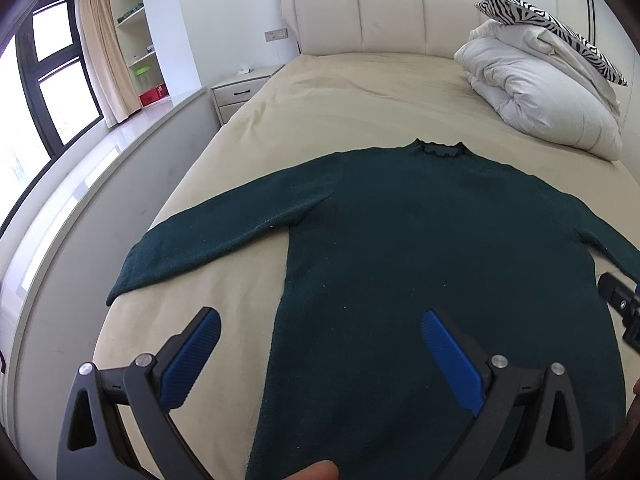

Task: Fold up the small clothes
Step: 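Grasp the sweater sleeve cuff with the right gripper and lift it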

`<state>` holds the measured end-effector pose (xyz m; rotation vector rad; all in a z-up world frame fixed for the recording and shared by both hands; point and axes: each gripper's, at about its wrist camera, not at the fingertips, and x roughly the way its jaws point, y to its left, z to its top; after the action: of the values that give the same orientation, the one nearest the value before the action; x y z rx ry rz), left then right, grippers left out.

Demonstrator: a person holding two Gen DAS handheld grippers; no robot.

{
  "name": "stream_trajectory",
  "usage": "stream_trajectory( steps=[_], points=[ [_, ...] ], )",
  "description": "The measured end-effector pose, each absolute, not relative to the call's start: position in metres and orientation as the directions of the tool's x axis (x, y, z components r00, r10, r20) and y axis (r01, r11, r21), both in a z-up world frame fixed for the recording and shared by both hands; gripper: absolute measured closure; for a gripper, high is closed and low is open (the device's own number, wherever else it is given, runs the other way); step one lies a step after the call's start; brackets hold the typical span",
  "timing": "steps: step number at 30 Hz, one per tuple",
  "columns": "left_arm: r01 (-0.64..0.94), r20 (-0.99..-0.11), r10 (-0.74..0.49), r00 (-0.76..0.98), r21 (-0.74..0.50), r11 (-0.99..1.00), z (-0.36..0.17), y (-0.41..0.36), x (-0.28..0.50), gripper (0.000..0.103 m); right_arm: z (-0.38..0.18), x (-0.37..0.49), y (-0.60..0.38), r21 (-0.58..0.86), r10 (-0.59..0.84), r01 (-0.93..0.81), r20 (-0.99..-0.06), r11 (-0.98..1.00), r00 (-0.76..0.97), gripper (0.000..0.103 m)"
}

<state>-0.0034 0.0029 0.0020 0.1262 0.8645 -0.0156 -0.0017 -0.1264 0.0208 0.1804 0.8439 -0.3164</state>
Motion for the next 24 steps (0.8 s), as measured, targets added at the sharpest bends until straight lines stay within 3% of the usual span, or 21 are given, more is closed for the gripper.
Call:
stream_trajectory(
  steps=[7, 12, 19, 24],
  points=[
    [0.105, -0.808, -0.075, 0.584, -0.017, 0.994, -0.014, -0.001, 0.013, 0.0, 0.019, -0.024, -0.253, 0.271, -0.189, 0.513, -0.711, 0.815, 0.677, 0.0],
    [0.126, -0.819, -0.135, 0.557, -0.078, 0.989, -0.025, -0.011, 0.029, 0.0, -0.013, -0.07, -0.403, 0.509, -0.215, 0.681, -0.695, 0.527, 0.686, 0.003],
    [0.22, -0.796, -0.177, 0.578, -0.057, 0.974, -0.035, -0.043, 0.049, 0.0, -0.08, -0.122, -0.547, 0.674, -0.22, 0.712, -0.678, 0.194, 0.702, 0.029],
    [0.2, -0.838, -0.18, 0.515, -0.087, 0.976, -0.042, -0.057, 0.067, 0.0, -0.109, -0.129, -0.6, 0.735, -0.233, 0.67, -0.637, 0.105, 0.735, 0.043]
  ],
)
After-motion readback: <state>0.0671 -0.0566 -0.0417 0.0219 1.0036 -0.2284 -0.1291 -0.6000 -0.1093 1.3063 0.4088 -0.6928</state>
